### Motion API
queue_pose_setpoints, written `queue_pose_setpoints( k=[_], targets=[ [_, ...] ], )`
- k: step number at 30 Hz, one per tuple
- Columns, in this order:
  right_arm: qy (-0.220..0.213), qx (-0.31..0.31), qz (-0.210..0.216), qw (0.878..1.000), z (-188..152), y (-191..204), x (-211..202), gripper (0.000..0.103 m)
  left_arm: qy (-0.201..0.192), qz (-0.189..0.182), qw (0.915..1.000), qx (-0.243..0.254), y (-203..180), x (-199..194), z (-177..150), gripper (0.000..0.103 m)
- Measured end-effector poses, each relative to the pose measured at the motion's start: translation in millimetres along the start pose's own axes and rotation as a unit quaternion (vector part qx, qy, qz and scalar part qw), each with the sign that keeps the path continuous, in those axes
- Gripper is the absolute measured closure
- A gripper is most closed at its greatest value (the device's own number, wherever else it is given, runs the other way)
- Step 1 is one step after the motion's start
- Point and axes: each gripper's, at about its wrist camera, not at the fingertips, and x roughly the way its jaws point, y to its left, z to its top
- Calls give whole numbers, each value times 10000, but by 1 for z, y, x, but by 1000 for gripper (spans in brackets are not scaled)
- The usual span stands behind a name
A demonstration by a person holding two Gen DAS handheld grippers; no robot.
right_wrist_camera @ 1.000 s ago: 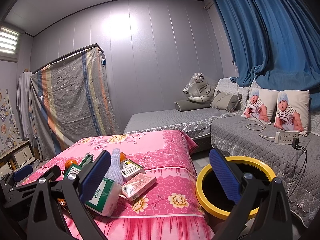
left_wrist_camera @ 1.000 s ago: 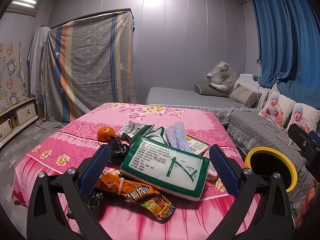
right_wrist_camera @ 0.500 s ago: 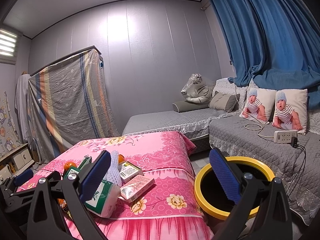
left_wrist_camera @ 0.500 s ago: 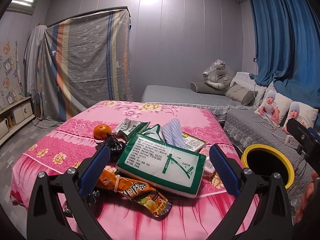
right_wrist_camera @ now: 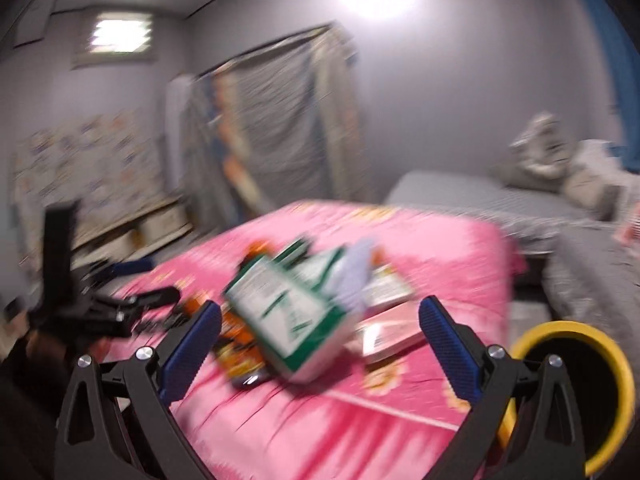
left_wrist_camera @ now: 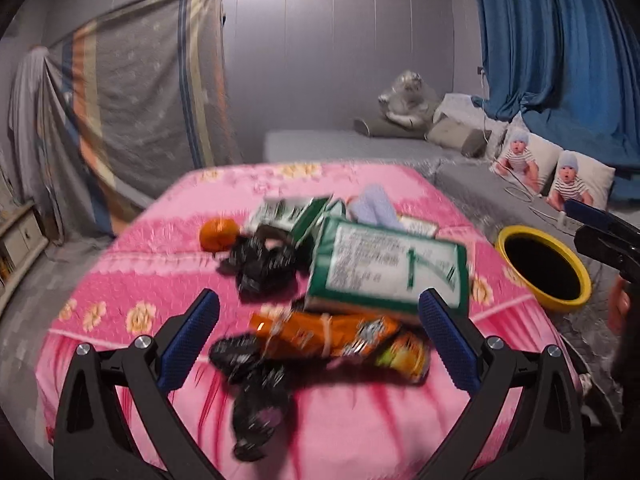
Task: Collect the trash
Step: 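Grasp the white-green mask packet with the right tool while the left tool grasps the orange snack wrapper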
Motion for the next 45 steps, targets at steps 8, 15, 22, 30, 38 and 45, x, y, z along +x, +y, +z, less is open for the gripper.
queue_pose_setpoints(
  k=[8, 15, 22, 30, 38, 45],
  targets=[
    [1518, -2284, 824, 9581, 12, 39, 68, 8, 409, 259, 9988, 69, 40, 5, -36, 8],
    [2601, -3753, 673, 8871, 8, 60, 125, 8, 548, -345, 9979, -65, 54, 4, -41, 8],
    [3253, -4384, 648, 8354, -14, 60, 173, 8, 690, -452, 9964, -178, 65, 4, -47, 8],
    [3629, -4458, 608, 8160, -32, 66, 210, 16, 777, 63, 9970, 8, 63, 20, -54, 8],
    [3293, -3521, 803, 8724, -22, 47, 193, 21, 465, -767, 9960, 27, 70, 1, -40, 8],
    [2922, -2259, 1175, 9218, -1, 17, 159, 21, 485, -978, 9844, 1380, 25, 11, -24, 8]
  ],
)
